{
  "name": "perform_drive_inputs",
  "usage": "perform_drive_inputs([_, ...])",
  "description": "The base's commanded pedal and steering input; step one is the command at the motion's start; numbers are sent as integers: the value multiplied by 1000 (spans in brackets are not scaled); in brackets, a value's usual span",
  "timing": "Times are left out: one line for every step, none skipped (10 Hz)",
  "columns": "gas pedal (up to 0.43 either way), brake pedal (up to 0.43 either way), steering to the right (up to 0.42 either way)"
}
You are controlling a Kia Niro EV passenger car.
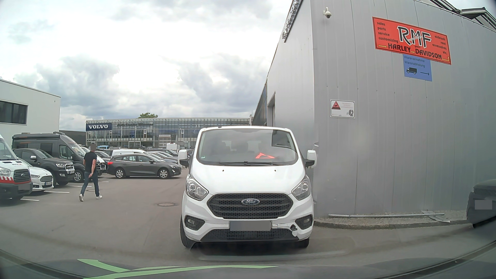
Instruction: Follow the waypoints while adhering to traffic rules and regulations
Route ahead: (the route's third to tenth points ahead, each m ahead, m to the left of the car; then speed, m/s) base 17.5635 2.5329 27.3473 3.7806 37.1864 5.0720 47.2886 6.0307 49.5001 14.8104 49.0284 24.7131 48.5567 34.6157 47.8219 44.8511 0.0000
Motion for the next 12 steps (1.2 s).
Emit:
perform_drive_inputs([0,409,-462])
perform_drive_inputs([0,409,-462])
perform_drive_inputs([0,409,-462])
perform_drive_inputs([0,409,-462])
perform_drive_inputs([0,409,-462])
perform_drive_inputs([0,415,-463])
perform_drive_inputs([0,409,-462])
perform_drive_inputs([0,409,-462])
perform_drive_inputs([0,409,-463])
perform_drive_inputs([0,409,-463])
perform_drive_inputs([0,409,-462])
perform_drive_inputs([0,409,-462])
